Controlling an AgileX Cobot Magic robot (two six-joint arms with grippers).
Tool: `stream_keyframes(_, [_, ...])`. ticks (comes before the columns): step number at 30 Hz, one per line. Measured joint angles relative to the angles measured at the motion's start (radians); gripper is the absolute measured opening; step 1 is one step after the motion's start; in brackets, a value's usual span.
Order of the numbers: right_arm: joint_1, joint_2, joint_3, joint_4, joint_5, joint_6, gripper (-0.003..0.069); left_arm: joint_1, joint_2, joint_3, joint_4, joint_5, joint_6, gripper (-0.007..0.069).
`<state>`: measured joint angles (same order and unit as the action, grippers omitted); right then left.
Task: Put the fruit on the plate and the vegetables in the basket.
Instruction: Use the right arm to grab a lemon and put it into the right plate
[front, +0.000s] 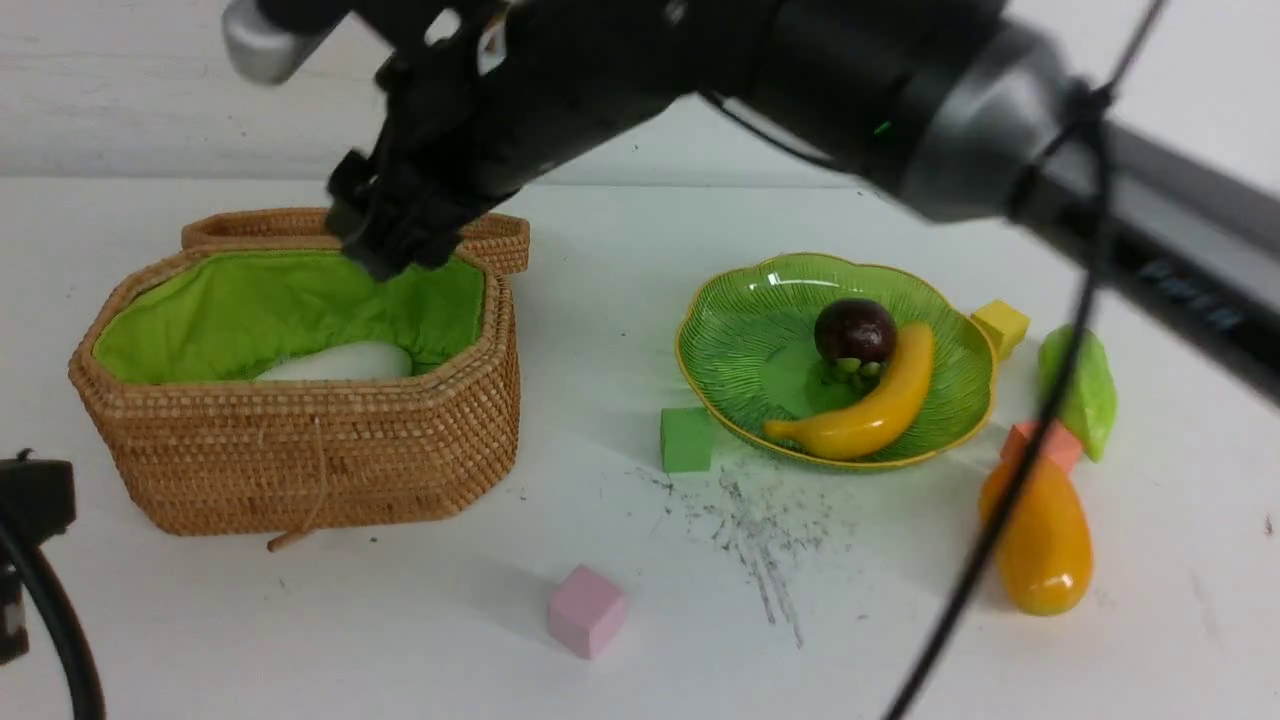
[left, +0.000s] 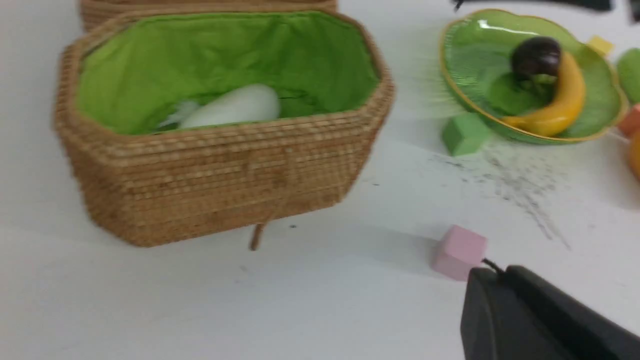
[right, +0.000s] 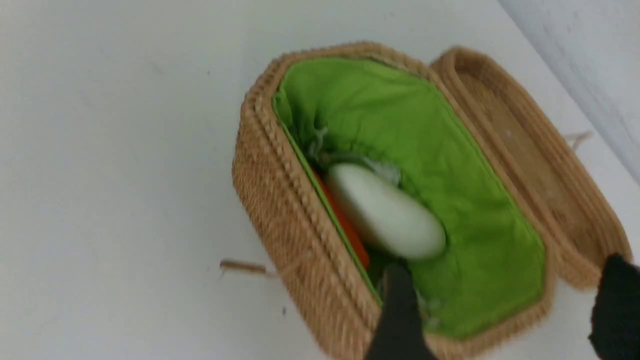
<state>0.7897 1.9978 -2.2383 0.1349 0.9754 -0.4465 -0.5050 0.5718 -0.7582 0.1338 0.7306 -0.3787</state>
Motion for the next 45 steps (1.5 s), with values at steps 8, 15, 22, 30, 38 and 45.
stream_keyframes(8, [-0.069,-0.178,0.077,-0.259,0.281,0.318,0.0018,0.000,0.000,0.000,-0.479,-0.044,0.489,0.0004])
stream_keyframes(15, [-0.280,-0.411,0.489,-0.283,0.271,0.571,-0.0007,0.000,0.000,0.000,-0.729,-0.045,0.741,0.0005])
stream_keyframes(22, [-0.583,-0.460,0.903,-0.135,0.202,0.641,0.0167,0.000,0.000,0.000,-0.747,-0.043,0.771,0.0006])
stream_keyframes(30, [-0.672,-0.298,1.015,0.051,-0.089,0.560,0.0638,0.000,0.000,0.000,-0.746,-0.037,0.772,0.0010])
stream_keyframes(38, [-0.673,-0.147,1.019,0.030,-0.202,0.554,0.0622,0.000,0.000,0.000,-0.743,0.008,0.772,0.0016])
stream_keyframes(45, [-0.673,-0.126,1.010,0.038,-0.203,0.542,0.0588,0.000,0.000,0.000,-0.742,0.022,0.772,0.0018])
